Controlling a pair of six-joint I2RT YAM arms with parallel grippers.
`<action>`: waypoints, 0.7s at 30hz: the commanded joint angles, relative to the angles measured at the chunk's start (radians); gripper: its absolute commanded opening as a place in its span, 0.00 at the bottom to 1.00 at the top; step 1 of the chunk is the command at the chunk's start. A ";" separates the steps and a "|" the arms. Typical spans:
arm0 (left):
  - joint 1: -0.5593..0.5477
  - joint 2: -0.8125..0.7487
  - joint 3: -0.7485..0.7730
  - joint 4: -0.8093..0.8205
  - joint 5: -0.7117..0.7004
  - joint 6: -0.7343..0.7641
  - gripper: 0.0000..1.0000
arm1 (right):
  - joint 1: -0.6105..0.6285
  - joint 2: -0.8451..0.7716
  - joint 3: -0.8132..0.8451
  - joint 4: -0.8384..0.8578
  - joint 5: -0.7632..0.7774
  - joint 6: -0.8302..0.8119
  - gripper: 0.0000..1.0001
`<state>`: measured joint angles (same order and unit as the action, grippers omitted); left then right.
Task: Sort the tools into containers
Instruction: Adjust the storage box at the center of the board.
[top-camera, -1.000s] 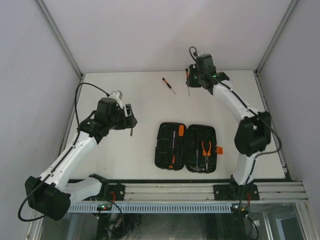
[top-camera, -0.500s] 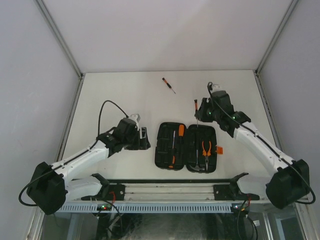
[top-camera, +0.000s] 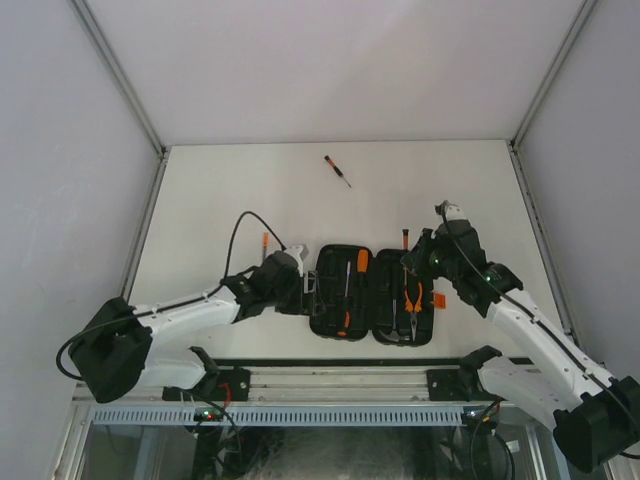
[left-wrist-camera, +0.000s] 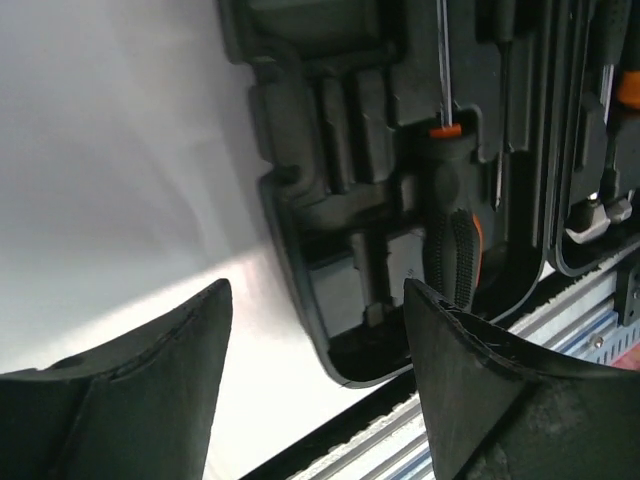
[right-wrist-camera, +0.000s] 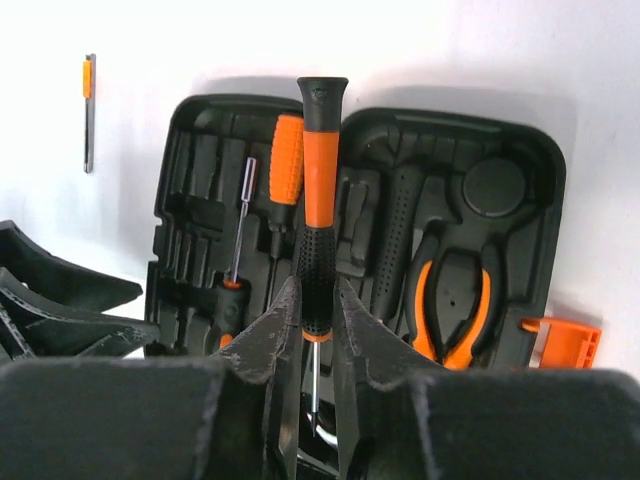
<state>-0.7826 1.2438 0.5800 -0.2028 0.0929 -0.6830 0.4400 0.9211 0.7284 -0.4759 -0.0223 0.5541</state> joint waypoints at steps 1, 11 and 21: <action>-0.073 0.059 0.015 0.095 0.014 -0.069 0.72 | 0.010 -0.052 -0.017 0.008 0.013 0.051 0.00; -0.092 0.149 0.046 0.073 -0.048 -0.131 0.58 | 0.022 -0.103 -0.028 -0.022 0.025 0.067 0.00; -0.090 0.136 0.034 0.075 -0.089 -0.192 0.31 | 0.034 -0.114 -0.062 -0.013 0.014 0.082 0.00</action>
<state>-0.8722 1.3872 0.5926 -0.1387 0.0525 -0.8410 0.4633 0.8246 0.6674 -0.5163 -0.0086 0.6151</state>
